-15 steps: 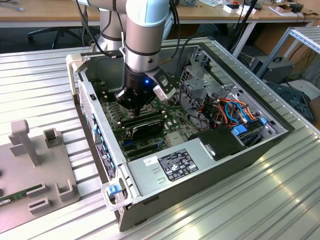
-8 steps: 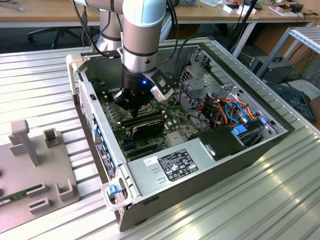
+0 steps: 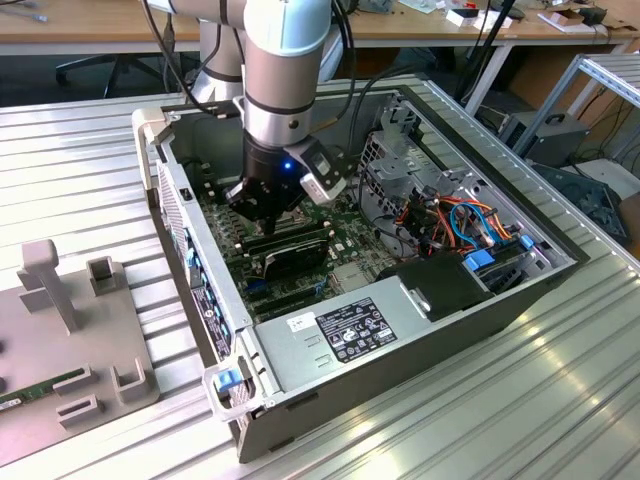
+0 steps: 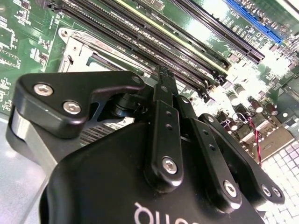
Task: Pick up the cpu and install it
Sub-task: 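Install the second cpu locking lever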
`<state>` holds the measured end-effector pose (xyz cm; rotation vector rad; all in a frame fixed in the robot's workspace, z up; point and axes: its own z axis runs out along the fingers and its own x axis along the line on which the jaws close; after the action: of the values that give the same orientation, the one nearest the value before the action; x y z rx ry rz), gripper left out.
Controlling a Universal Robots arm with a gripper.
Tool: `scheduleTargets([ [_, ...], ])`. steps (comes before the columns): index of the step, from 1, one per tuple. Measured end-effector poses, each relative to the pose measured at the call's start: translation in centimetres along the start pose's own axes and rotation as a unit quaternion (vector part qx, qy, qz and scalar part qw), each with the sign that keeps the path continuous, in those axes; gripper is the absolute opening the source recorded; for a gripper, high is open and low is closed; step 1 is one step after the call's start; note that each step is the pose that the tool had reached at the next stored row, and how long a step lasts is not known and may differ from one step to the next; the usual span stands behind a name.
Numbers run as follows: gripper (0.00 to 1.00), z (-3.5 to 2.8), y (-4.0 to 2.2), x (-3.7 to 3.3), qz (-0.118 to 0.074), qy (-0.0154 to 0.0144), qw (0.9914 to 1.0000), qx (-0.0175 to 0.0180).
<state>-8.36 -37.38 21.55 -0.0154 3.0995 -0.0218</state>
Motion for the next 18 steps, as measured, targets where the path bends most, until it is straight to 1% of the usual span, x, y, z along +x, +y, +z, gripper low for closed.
scheduleTargets([
  [7,0.11,0.10,0.05,0.05,0.000,-0.0001,1.00000,-0.0001],
  [14,0.11,0.26,0.29,0.47,0.000,0.0000,1.00000,0.0000],
  [18,0.11,0.41,0.32,0.67,0.000,-0.0001,1.00000,0.0000],
])
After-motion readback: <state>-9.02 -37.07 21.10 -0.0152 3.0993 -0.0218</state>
